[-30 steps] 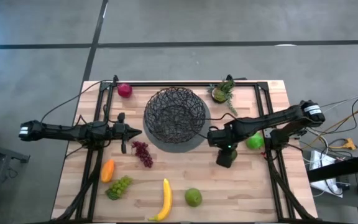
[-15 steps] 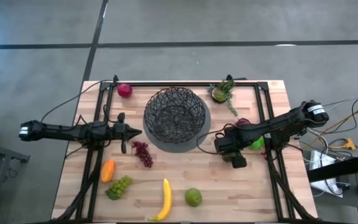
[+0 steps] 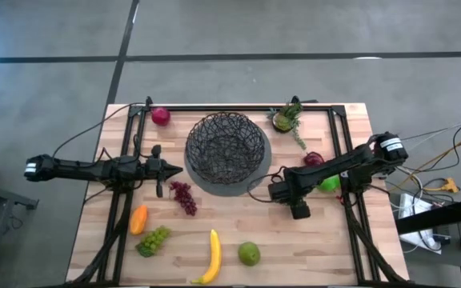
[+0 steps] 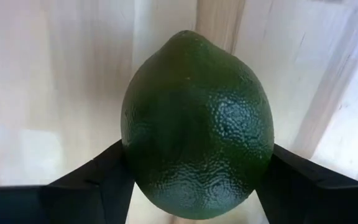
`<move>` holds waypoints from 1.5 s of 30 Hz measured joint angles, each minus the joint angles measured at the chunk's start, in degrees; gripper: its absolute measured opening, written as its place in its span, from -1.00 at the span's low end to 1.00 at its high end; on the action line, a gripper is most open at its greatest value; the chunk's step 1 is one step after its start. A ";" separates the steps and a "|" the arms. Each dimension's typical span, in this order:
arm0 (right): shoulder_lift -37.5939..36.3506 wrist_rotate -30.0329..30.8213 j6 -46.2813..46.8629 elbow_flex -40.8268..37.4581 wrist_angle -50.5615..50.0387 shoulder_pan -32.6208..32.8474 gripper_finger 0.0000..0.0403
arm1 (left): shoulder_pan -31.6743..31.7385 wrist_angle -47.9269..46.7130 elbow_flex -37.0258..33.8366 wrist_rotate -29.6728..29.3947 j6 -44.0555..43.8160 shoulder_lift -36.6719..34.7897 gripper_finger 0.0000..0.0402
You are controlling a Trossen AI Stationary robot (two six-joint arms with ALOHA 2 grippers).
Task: Build produce basket
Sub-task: Put the green lime into the black basket
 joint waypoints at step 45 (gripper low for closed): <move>41.57 0.64 3.65 68.17 -1.23 -32.01 0.72 | 0.00 0.00 0.00 0.00 0.00 0.00 -1.00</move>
